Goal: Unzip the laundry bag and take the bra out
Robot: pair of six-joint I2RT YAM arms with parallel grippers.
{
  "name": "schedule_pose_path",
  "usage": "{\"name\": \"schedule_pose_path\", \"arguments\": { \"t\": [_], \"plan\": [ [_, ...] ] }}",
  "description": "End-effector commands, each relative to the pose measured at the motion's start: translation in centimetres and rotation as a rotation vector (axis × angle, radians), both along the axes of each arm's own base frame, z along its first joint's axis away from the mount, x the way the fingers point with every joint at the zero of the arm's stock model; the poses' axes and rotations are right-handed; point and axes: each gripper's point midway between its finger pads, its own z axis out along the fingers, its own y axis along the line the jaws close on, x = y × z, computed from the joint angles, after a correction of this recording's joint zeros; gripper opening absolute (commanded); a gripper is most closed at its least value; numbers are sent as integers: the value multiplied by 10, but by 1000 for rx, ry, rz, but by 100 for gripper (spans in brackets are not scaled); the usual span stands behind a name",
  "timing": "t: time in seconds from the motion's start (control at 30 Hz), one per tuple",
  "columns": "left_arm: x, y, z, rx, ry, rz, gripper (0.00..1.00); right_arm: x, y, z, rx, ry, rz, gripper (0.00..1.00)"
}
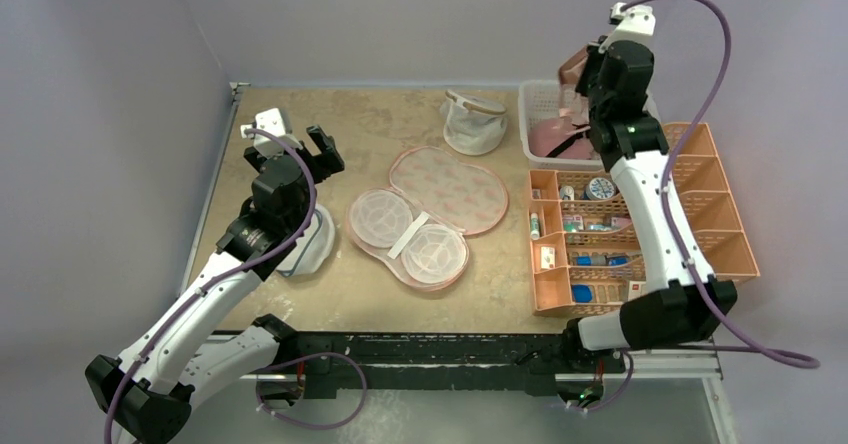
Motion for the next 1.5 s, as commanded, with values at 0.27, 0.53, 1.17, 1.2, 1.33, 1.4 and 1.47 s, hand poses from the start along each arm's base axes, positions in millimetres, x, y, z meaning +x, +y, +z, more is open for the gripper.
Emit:
{"name": "schedule_pose_path", "arguments": {
  "t": [0.27,0.53,1.17,1.2,1.33,1.4,1.47],
  "plan": [
    [2,-1,26,-54,-61,-1,85,79,-76,-81,-69,129,-228,0],
    [3,-2,23,-50,-52,-1,85,89,-74,-177,0,326,-258,0],
    [11,-6,10,-23,-12,0,85,89,-54,-215,13,480,-133,37],
    [11,-6,10,-22,-10,0,85,88,-51,-207,25,462,-119,45],
    [11,-7,12,-20,-15,-11,85,75,-36,-182,68,404,-41,70],
    [11,-9,13,-17,-15,-18,85,66,-35,-175,71,383,-32,77],
    [12,-10,13,-17,-15,-27,85,58,-28,-168,70,362,16,82]
  ]
}}
